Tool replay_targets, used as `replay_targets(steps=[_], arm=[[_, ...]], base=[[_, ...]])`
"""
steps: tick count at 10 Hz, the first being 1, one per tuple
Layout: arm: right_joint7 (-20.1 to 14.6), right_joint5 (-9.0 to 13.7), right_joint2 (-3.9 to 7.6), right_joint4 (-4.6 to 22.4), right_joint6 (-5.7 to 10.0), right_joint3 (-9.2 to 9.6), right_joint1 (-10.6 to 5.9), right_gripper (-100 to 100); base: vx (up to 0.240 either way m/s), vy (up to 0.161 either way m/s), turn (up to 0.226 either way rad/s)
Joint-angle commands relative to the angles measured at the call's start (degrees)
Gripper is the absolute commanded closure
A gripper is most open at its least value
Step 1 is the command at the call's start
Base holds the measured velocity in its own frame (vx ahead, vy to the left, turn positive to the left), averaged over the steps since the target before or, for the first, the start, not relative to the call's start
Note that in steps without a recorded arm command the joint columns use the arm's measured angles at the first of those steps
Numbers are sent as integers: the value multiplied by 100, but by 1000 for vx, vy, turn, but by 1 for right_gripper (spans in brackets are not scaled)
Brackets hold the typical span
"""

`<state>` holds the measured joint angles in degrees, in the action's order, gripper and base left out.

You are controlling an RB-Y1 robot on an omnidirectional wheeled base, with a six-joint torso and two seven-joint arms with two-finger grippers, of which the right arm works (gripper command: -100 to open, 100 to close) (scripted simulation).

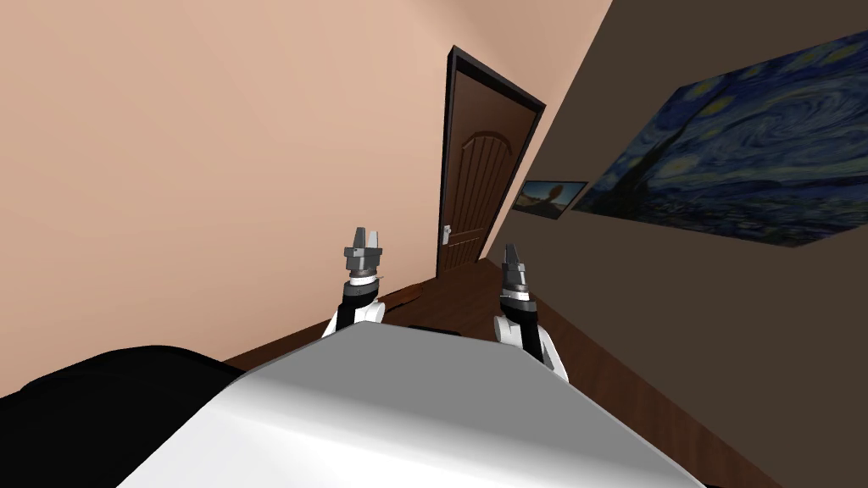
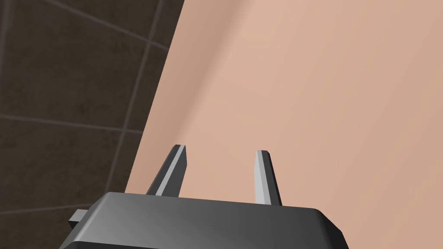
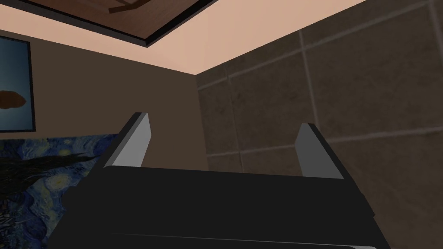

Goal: Pull the door open

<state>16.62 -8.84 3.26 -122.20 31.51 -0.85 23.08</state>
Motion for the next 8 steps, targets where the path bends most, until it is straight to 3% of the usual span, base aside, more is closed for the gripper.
replay_targets(steps=[1, 8], arm=[[212, -165, 23, 194, -89, 96, -65, -100], [848, -676, 62, 948, -285, 363, -390, -100]], base=[[101, -128, 26], [94, -101, 19]])
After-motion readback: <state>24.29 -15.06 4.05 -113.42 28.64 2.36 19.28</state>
